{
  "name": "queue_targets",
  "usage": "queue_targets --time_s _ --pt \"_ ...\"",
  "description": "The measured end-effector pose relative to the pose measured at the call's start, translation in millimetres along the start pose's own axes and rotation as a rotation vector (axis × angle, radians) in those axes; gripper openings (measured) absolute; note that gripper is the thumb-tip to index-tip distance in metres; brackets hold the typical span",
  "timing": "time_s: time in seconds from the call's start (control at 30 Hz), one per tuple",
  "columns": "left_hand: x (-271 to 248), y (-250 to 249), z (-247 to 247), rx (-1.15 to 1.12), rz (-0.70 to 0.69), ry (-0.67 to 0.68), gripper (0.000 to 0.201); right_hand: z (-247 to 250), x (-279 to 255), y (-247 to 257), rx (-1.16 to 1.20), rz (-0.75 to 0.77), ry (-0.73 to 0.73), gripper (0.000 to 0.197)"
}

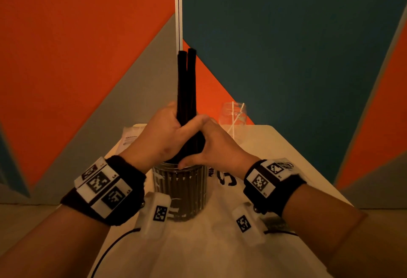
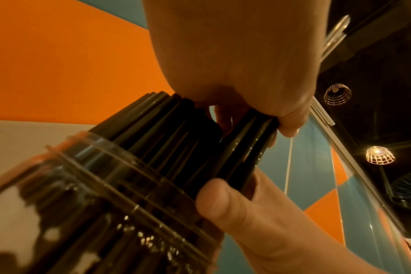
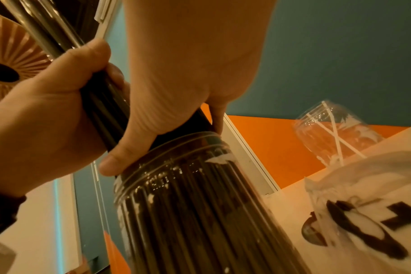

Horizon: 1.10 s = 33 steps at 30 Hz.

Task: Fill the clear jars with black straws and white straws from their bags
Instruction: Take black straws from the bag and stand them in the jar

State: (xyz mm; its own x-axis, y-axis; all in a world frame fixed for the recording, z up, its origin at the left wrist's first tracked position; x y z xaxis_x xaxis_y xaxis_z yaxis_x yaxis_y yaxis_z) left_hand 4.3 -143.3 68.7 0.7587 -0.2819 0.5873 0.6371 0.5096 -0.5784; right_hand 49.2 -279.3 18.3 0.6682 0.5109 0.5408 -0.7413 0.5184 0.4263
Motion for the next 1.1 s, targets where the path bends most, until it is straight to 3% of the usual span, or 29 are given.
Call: queue_targets --time_s 0.07,0.27,0.37,0.5,0.6,0.7,0.77,0.83,0.93,1.1 --pt "2.0 3.4 -1.8 0.058 0.024 0.008 0.053 2.5 -1.0 -1.5 -0.027 0.011 0.018 0.082" --pt "5.5 7.0 -2.5 0.241 -0.123 -0.030 0.035 5.7 -3.1 0.7 -0.018 0.048 0.012 0.071" --pt "8.9 8.2 -2.4 0.293 -0.094 -0.019 0.037 6.5 -3.8 1.5 0.013 0.038 0.014 0.073" --pt "14.3 -0.5 10.8 0.009 0.005 -0.159 0.050 5.9 -3.8 5.0 0.014 0.023 0.059 0.077" --pt "27.4 -30.3 32.7 -0.109 -0.073 -0.325 0.044 6.2 -5.6 8.0 0.001 0.025 0.066 0.076" --pt "43.2 -70.3 57.6 0.190 -0.261 -0.419 0.045 6.1 -7.7 9.1 -0.011 0.021 0.082 0.075" --pt "52.2 -84.4 57.3 0.521 -0.362 -0.348 0.038 6.9 -9.1 9.3 -0.019 0.017 0.085 0.074" --pt "52.8 -83.9 50.9 0.687 -0.332 -0.261 0.033 7.7 -10.0 8.5 -0.038 0.022 0.093 0.074" --pt "42.4 -74.9 47.0 0.750 -0.226 -0.293 0.039 8.0 -9.2 8.5 -0.057 0.026 0.114 0.074" --pt "29.4 -61.4 31.6 0.787 -0.232 -0.242 0.045 8.3 -8.1 7.6 -0.071 0.054 0.112 0.068"
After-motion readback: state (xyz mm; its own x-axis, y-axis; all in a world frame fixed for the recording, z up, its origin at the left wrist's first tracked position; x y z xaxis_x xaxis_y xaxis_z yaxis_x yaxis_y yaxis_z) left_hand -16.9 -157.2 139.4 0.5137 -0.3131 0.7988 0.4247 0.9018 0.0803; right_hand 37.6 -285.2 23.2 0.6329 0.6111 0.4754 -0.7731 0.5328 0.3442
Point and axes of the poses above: each hand's wrist, its own x-axis towards the middle knuckle, its own z-axis out of the back of the hand, y = z × x, the point moved 4 cm from there along x, towards the middle knuckle, and after that the axes turned 5 degrees about y, right-handed, at the moved point
